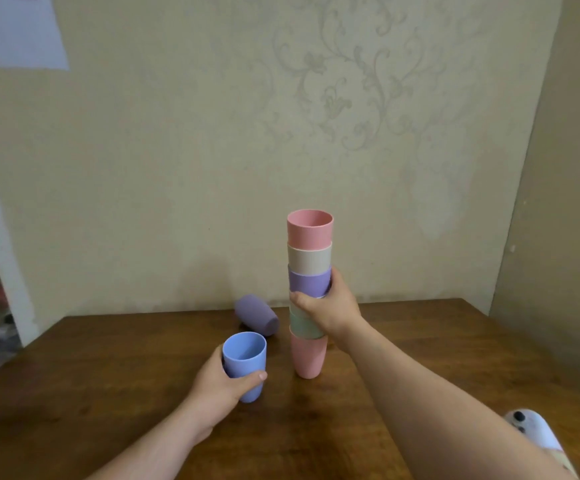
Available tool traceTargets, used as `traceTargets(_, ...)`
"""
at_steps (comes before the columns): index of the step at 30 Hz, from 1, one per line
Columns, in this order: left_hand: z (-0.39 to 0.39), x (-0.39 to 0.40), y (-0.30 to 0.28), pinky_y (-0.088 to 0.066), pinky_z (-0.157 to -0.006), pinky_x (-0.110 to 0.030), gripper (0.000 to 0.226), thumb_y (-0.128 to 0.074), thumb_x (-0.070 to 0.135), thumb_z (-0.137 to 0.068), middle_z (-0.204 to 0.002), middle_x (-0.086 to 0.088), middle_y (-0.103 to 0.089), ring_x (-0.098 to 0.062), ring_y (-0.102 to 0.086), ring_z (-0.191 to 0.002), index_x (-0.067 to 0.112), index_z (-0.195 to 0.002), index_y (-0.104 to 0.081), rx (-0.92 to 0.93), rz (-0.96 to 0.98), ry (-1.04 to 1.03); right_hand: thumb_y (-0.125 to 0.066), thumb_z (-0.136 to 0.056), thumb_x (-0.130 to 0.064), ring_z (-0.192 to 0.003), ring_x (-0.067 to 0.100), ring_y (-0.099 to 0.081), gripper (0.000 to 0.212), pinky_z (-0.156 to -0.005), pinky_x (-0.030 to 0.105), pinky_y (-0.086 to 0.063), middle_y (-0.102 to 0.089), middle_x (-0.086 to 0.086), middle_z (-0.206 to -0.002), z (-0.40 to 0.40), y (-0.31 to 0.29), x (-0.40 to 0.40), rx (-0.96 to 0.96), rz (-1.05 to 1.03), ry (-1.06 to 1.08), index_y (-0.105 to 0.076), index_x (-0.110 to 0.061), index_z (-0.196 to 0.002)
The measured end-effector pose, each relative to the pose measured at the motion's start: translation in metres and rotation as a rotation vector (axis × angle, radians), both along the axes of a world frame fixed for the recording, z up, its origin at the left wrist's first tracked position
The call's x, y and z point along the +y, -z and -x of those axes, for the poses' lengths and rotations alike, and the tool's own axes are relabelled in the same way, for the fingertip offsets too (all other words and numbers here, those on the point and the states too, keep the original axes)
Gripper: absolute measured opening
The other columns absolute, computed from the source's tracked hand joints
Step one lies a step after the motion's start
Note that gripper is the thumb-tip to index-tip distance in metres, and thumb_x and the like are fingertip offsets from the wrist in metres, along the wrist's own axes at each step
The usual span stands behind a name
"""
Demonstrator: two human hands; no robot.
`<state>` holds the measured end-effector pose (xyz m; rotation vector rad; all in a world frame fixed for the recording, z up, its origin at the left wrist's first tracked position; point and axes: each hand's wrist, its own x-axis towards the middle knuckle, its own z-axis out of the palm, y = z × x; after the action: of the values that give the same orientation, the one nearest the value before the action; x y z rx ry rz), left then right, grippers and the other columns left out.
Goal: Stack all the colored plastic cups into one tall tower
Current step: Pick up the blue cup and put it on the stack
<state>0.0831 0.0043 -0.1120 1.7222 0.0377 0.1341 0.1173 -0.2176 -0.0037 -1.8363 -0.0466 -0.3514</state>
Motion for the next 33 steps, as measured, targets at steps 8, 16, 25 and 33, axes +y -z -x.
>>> traceTargets(8,-0.003,-0.021,-0.164,-0.057,-0.082,-0.032,0.026,-0.078,0.015,-0.097,-0.115,0.001,-0.077,-0.013,-0.074,-0.1,0.023,-0.118,-0.066,-0.326,0.409,-0.037,-0.089,-0.078,-0.039,-0.104,0.018,-0.073,0.054,-0.094,0.044,-0.063,-0.074,-0.011,-0.114,0.007,-0.002,0.003,-0.014,0.066,0.052,-0.058,-0.043,-0.122)
traceTargets(16,-0.034,-0.064,-0.263,-0.056,-0.08,-0.017,0.069,-0.089,0.031,-0.088,-0.133,0.004,-0.072,-0.006,-0.071,-0.115,0.019,-0.146,-0.053,-0.539,0.102,0.098,-0.089,-0.078,-0.042,-0.102,0.012,-0.072,0.055,-0.093,0.044,-0.065,-0.073,-0.013,-0.116,0.008,-0.003,0.0,-0.016,0.088,0.039,-0.057,-0.044,-0.123)
traceTargets(25,-0.055,-0.088,-0.237,-0.061,-0.087,-0.031,0.076,-0.093,0.041,-0.077,-0.128,0.002,-0.076,-0.015,-0.076,-0.114,0.019,-0.141,-0.058,-0.388,0.061,0.16,-0.088,-0.077,-0.042,-0.107,0.016,-0.073,0.056,-0.097,0.047,-0.064,-0.074,-0.012,-0.119,0.004,0.0,-0.003,-0.025,0.078,0.013,-0.059,-0.044,-0.124)
traceTargets(33,-0.043,-0.104,-0.238,-0.057,-0.069,-0.023,0.04,-0.089,0.025,-0.087,-0.11,0.006,-0.077,-0.009,-0.074,-0.09,0.027,-0.119,-0.065,-0.345,-0.041,0.141,-0.088,-0.075,-0.048,-0.109,0.017,-0.072,0.063,-0.097,0.049,-0.064,-0.073,-0.011,-0.121,0.006,-0.001,-0.003,-0.018,0.091,-0.003,-0.058,-0.042,-0.13)
